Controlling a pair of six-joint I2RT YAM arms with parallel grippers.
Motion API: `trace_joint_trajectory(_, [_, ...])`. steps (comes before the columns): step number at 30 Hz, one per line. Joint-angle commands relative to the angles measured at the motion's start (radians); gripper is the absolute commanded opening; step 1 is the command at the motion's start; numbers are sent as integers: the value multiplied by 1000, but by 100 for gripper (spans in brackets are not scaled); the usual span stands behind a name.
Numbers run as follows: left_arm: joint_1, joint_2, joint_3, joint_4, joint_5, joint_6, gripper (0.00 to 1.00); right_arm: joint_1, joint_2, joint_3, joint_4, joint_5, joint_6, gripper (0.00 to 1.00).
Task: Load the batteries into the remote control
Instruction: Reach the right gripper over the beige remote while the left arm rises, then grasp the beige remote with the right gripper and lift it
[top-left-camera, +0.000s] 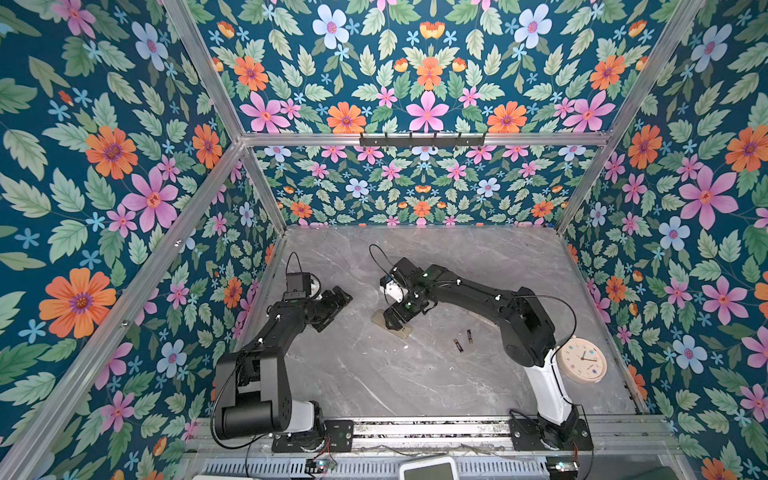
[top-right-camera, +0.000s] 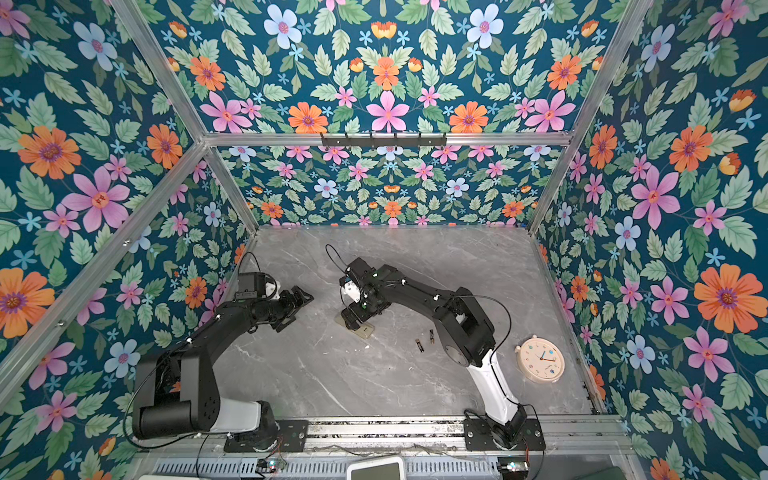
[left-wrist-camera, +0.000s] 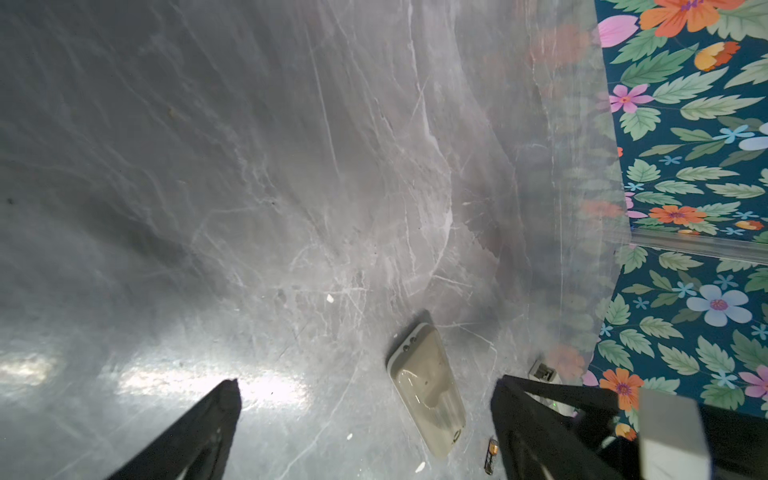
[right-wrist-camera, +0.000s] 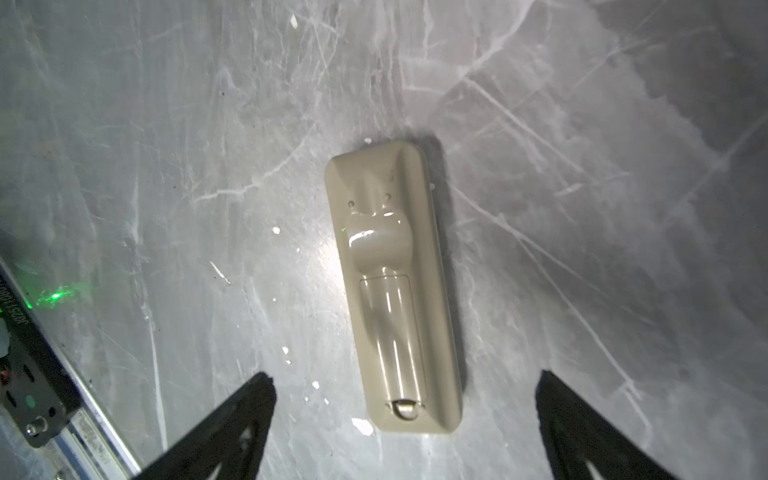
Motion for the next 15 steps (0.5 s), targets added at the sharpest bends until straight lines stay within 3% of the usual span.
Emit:
trace_joint_trajectory(1, [21,-19,-3,-26,-9,14,97,18,26,4,-22,51,-31,97])
trace_joint_trajectory(15, [55,-61,4,-78,2,67,97,47,70,-47,11,180,-22,80])
